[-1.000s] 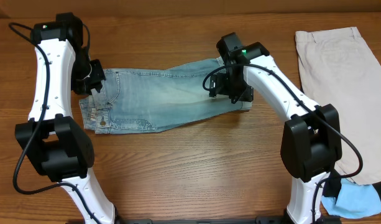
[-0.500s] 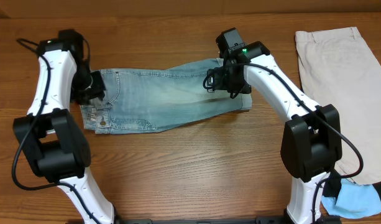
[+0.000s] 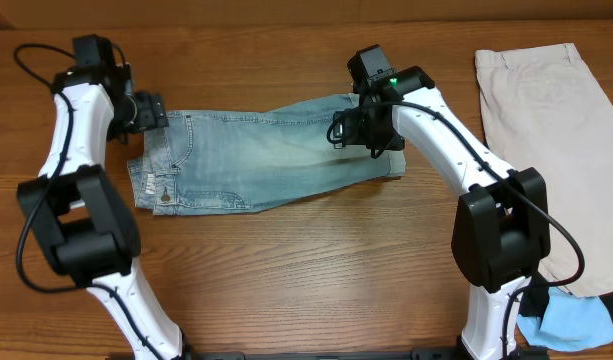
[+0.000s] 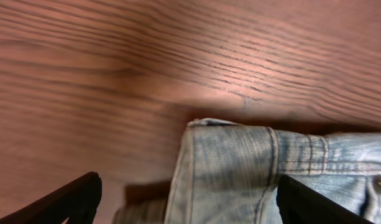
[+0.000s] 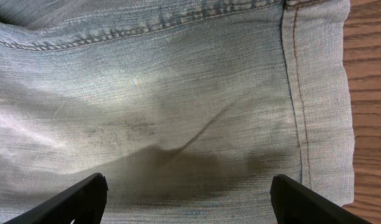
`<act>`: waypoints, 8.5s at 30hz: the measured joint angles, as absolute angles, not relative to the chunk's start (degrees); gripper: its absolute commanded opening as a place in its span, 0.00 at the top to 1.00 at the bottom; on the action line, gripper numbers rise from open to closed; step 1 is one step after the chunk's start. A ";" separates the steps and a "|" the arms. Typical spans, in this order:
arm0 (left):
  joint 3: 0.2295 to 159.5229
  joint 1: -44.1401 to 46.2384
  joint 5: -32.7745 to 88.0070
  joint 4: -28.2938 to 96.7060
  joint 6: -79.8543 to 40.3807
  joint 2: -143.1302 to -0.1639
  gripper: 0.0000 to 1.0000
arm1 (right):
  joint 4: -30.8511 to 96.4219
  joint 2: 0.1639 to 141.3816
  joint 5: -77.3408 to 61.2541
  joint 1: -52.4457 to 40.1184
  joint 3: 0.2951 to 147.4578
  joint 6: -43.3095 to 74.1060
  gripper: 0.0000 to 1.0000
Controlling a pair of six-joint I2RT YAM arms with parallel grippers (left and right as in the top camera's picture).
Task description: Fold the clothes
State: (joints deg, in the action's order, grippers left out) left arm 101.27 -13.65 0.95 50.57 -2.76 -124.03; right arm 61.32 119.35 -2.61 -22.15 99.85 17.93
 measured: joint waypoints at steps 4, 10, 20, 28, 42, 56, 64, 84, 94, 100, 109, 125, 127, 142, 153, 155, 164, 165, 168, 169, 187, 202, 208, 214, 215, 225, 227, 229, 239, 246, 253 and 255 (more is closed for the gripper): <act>101.25 -13.65 1.76 48.95 -2.52 -128.09 0.15 | 61.25 119.35 -2.59 -22.15 99.85 17.93 0.12; 101.23 -13.61 3.42 46.89 -2.20 -129.21 0.48 | 61.28 119.35 -2.57 -22.15 99.85 17.93 0.15; 101.23 -13.47 7.38 44.66 -2.24 -129.23 0.96 | 61.28 119.35 -2.52 -22.15 99.85 17.91 0.20; 107.35 -13.65 7.27 60.38 -4.47 -129.40 0.96 | 61.76 119.37 -2.13 -20.75 102.74 17.93 0.20; 121.43 -12.93 7.31 79.40 -5.85 -129.45 0.96 | 46.52 120.86 -1.91 -12.71 104.27 16.08 0.30; 122.74 -11.88 7.38 88.31 -5.85 -125.32 0.96 | 42.02 129.19 -4.93 -12.78 104.33 14.28 0.30; 123.55 -10.35 7.29 93.30 -5.85 -123.07 0.96 | 42.09 129.19 -6.44 -12.75 104.38 13.91 0.42; 123.52 -10.35 6.66 95.13 -5.85 -117.62 0.96 | 45.76 129.19 -7.27 -11.73 104.36 12.73 0.96; 123.74 -9.69 6.61 96.66 -5.85 -108.14 0.96 | 45.50 129.19 -7.33 -10.96 104.36 10.52 0.40; 122.58 -7.94 6.13 96.01 -6.02 -108.16 0.96 | 44.05 129.19 -10.20 -10.98 104.36 10.44 0.39; 121.84 -7.49 5.56 95.42 -6.04 -108.16 0.96 | 43.35 131.70 -16.71 -11.31 104.36 10.24 0.41; 121.75 -7.49 -1.15 94.85 -10.46 -108.16 0.96 | 42.68 132.68 -18.65 -12.67 104.36 8.88 0.96; 121.73 -7.49 -1.50 95.72 -10.66 -108.16 0.96 | 43.62 132.29 -19.33 -12.40 104.36 8.88 0.96; 105.30 -7.49 -5.65 95.09 -15.57 -108.09 0.96 | 63.20 119.83 -23.59 -12.23 105.03 5.58 0.96; 77.17 -9.04 -8.29 77.43 -23.11 -98.00 0.96 | 59.70 119.85 -24.16 -14.68 105.03 3.01 0.96; 74.83 -10.96 -8.67 75.57 -24.05 -96.33 0.96 | 58.50 119.85 -24.21 -14.68 105.03 2.94 0.96; 73.52 -17.78 -7.77 73.82 -24.67 -90.19 0.96 | 61.49 116.90 -24.21 -14.59 105.03 2.98 0.96; 73.52 -17.78 -7.55 73.87 -24.49 -88.66 0.96 | 62.39 115.42 -24.21 -14.59 105.03 3.01 0.96; 73.47 -17.67 -6.74 74.56 -23.94 -82.59 0.96 | 65.54 110.39 -24.25 -14.59 105.06 2.92 0.96; 73.47 -17.67 -6.59 75.18 -23.79 -80.88 0.96 | 67.00 108.95 -24.23 -14.59 105.10 2.94 0.96; 64.60 -17.67 -3.70 75.37 -27.99 -72.90 0.96 | 72.71 104.09 -20.91 -15.97 105.97 1.02 0.96; 51.64 -17.67 -14.83 54.52 -41.08 -72.86 0.81 | 50.94 122.87 -20.53 -20.71 106.02 1.06 0.96; 51.64 -17.74 -17.98 45.39 -42.04 -73.17 0.80 | 46.92 125.38 -20.53 -20.71 106.02 1.17 0.96; 51.64 -17.74 -19.16 36.77 -40.34 -77.95 0.90 | 43.46 125.56 -20.56 -20.71 106.02 1.13 0.96; 51.64 -17.74 -19.16 35.46 -39.79 -78.94 0.92 | 43.03 125.67 -20.58 -20.71 106.02 1.08 0.96; 51.64 -17.80 -19.00 28.82 -33.34 -85.03 0.96 | 36.12 127.15 -20.58 -20.71 106.02 1.54 0.96; 51.68 -18.17 -18.83 28.95 -32.60 -85.06 0.96 | 35.59 127.15 -20.60 -20.71 106.02 1.56 0.96; 51.92 -18.79 -18.57 29.65 -32.36 -85.06 0.96 | 35.40 127.15 -20.60 -20.71 106.02 1.67 0.96; 54.81 -23.14 -15.75 32.60 -31.09 -85.21 0.96 | 34.48 127.15 -20.62 -19.88 106.02 3.44 0.96; 56.42 -23.29 -15.53 35.03 -29.93 -85.32 0.96 | 34.50 127.15 -21.74 -18.74 106.02 4.32 0.96; 61.08 -24.73 -15.20 36.12 -29.15 -85.32 0.00 | 34.26 127.15 -22.28 -19.31 106.02 4.47 0.00; 61.76 -24.97 -15.18 37.26 -29.17 -85.32 0.00 | 35.18 127.15 -22.28 -19.53 106.02 4.49 0.00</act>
State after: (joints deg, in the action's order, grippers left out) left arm 61.76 -24.97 -15.18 37.26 -29.17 -85.32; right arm 35.18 127.15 -22.28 -19.53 106.02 4.49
